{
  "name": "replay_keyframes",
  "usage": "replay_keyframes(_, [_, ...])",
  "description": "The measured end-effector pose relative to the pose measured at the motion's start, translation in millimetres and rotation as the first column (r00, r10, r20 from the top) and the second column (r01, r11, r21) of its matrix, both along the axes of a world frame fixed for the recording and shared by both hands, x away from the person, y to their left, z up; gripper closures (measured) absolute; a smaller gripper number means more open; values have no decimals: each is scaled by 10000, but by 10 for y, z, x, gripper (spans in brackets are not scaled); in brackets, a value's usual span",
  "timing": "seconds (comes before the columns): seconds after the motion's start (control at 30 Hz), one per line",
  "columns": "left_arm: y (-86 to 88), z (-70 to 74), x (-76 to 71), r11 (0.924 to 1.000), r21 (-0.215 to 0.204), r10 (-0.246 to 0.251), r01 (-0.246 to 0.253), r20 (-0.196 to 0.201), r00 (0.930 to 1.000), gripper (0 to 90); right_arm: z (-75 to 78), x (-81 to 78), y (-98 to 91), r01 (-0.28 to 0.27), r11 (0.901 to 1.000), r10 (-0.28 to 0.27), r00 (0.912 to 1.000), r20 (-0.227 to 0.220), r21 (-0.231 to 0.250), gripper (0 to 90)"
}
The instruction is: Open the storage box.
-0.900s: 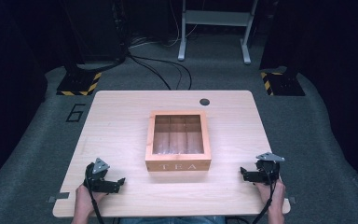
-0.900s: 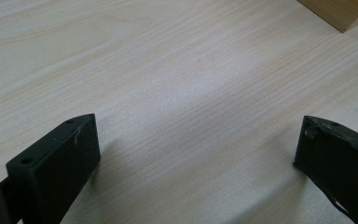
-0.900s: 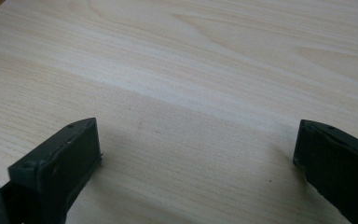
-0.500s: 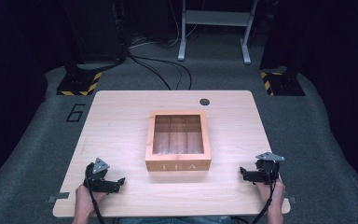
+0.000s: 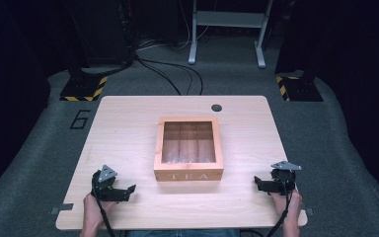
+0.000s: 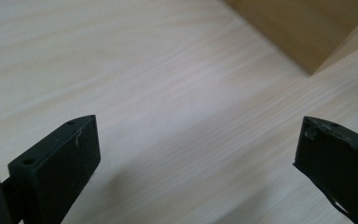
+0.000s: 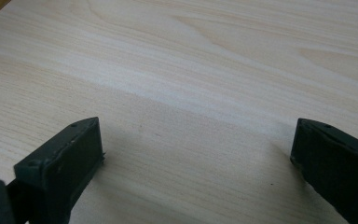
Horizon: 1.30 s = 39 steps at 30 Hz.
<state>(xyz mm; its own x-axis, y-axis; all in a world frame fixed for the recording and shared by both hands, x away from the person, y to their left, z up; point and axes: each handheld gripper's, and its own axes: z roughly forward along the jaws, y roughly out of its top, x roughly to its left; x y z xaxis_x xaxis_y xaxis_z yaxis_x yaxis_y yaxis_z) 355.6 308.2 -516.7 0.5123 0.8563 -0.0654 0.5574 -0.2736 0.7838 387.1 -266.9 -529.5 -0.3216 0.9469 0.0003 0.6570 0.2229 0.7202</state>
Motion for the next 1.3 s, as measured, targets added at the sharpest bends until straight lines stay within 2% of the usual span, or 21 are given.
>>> replay_keyframes(0.13, [-196,138,23,9952,-802,-523,567,548,9971,1,-2,2,-5,-70,10000,70,9999,76,1,19])
replay_keyframes(0.23, [-357,186,58,9923,-779,-899,963,825,9925,2,0,2,-4,-59,10000,59,10000,42,-18,22])
replay_keyframes(0.37, [-528,209,118,9857,-709,-1463,1527,885,9853,10,-1,0,-5,-76,10000,76,9999,93,4,27])
replay_keyframes(0.47, [-619,207,151,9817,-792,-1655,1733,954,9816,38,-1,-1,-4,-75,10000,74,9999,97,13,30])
replay_keyframes(0.63, [-689,195,193,9779,-1016,-1725,1827,1013,9798,134,-1,-2,-2,-39,10000,39,9999,117,39,34])
replay_keyframes(0.8, [-731,194,195,9770,-1147,-1652,1800,1273,9780,214,0,-2,-2,-36,10000,35,9999,117,43,35])
replay_keyframes(1.0, [-769,206,186,9756,-1051,-1775,1926,1379,9744,283,2,-3,0,-20,10000,20,10000,88,59,39])
replay_keyframes(1.1, [-812,199,170,9758,-1090,-1744,1895,1341,9755,340,1,-6,2,15,10000,-15,10000,84,85,40])
replay_keyframes(1.3, [-815,196,136,9796,-934,-1619,1777,1552,9745,398,2,-7,2,16,10000,-17,10000,81,83,42])
